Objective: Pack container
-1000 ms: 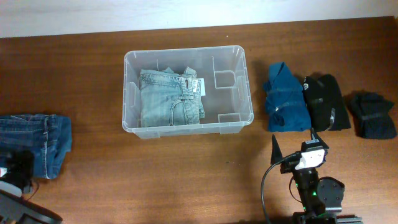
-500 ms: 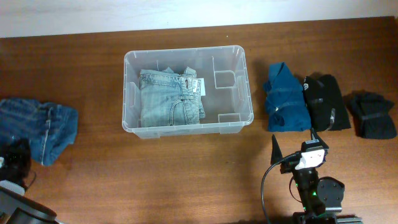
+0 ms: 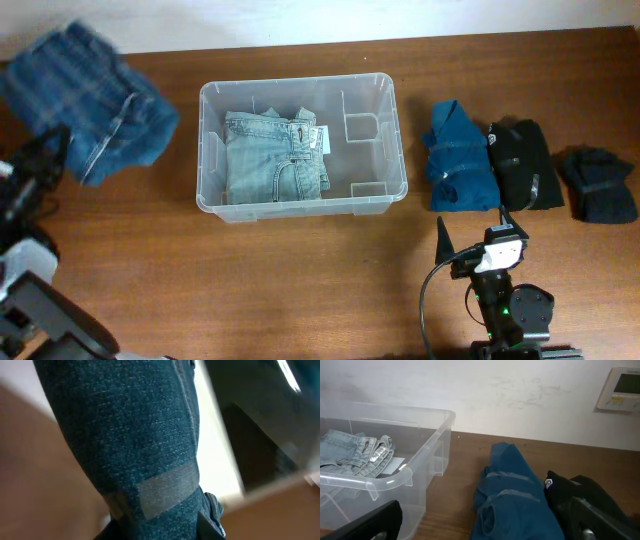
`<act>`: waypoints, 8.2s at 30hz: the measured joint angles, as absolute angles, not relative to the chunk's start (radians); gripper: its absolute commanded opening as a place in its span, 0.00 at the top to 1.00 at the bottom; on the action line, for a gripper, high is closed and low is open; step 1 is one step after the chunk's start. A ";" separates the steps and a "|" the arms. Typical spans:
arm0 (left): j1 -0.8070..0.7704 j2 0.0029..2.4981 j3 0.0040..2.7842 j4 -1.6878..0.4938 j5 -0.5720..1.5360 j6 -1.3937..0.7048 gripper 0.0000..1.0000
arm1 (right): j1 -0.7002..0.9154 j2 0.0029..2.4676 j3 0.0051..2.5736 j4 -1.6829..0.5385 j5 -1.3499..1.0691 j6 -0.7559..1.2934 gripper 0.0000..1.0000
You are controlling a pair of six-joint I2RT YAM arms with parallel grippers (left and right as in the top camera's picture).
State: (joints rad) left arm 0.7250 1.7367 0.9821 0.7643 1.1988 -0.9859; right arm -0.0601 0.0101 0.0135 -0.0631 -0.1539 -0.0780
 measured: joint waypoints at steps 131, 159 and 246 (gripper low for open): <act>-0.207 2.086 1.729 -0.814 -0.131 0.004 0.20 | -0.060 0.010 0.014 -0.063 -0.154 -0.079 0.02; 0.124 1.696 2.091 -1.217 0.125 -0.004 0.01 | -0.060 0.010 0.014 -0.063 -0.142 -0.078 0.02; 0.306 1.685 2.091 -1.241 0.154 -0.004 0.01 | -0.105 1.987 2.103 -1.490 -0.229 0.038 0.96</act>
